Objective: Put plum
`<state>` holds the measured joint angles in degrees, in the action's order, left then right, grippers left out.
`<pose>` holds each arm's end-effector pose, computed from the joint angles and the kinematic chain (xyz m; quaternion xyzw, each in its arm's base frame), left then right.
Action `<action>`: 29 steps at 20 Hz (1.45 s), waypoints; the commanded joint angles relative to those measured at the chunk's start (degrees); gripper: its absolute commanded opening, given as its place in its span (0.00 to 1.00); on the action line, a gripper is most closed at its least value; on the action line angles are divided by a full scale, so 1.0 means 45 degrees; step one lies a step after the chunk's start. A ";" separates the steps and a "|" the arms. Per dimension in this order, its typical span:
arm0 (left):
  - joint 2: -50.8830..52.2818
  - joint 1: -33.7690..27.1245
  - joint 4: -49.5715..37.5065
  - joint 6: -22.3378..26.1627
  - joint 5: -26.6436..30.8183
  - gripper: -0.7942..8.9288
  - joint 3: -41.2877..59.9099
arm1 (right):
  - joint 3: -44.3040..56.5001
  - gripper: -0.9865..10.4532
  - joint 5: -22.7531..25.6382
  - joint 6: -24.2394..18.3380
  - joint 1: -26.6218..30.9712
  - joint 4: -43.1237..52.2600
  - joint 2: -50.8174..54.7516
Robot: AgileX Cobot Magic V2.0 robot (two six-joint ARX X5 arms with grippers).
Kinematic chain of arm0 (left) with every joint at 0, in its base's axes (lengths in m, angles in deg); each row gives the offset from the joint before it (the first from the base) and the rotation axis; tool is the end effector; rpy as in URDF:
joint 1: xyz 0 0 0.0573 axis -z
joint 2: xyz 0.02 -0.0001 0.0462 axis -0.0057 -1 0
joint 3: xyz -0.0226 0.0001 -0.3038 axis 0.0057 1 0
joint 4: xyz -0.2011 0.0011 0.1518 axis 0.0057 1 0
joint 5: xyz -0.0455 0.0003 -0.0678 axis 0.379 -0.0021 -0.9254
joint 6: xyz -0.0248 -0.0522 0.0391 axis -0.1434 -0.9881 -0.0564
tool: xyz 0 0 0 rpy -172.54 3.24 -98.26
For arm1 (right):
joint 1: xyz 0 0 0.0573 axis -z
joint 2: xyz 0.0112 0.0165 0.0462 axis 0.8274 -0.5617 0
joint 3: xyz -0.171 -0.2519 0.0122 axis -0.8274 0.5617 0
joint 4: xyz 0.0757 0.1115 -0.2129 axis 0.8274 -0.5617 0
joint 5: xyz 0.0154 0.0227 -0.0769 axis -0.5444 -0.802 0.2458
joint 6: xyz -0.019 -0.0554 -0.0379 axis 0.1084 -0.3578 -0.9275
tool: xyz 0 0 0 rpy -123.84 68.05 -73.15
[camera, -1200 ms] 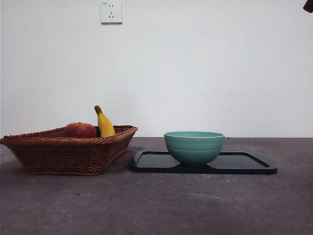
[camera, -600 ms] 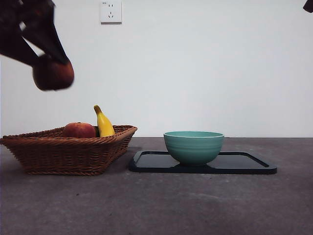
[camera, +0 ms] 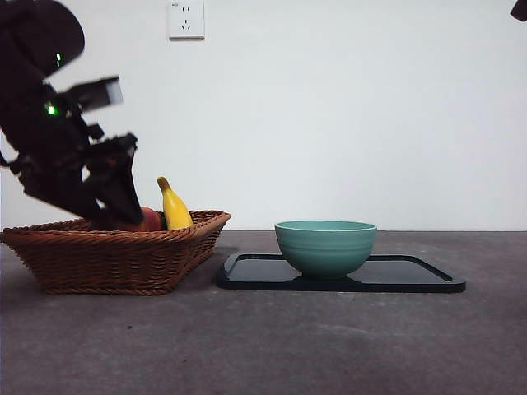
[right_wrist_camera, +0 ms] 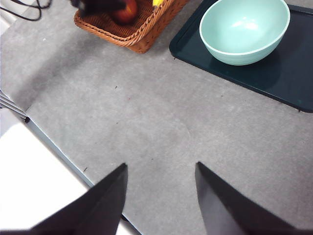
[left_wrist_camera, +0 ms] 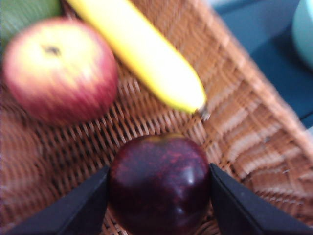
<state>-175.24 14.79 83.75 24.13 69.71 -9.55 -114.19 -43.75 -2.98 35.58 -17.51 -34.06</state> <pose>0.3168 -0.0968 0.2230 0.0859 0.3808 -0.2452 0.8874 0.0794 0.0547 0.3041 0.0525 0.3683 0.3600 0.8556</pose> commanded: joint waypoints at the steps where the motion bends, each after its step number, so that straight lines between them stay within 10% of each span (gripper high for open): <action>1: -0.0554 -0.0015 -0.0296 0.0219 0.0024 0.34 -0.0121 | -0.0044 0.28 -0.0029 -0.0097 -0.0068 0.0126 -0.0044; 23: 0.2443 0.0112 0.0053 -0.1243 -0.0063 0.50 -0.0160 | -0.0044 0.28 -0.0029 -0.0102 -0.0068 0.0189 -0.0044; 29: 0.5561 0.0597 0.1350 -0.2200 -0.2730 0.50 -0.0160 | -0.0044 0.28 -0.0034 -0.0141 -0.0068 0.0257 -0.0044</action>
<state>-149.74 17.30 90.16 15.36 57.86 -9.55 -114.19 -43.77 -2.98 35.58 -17.05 -34.06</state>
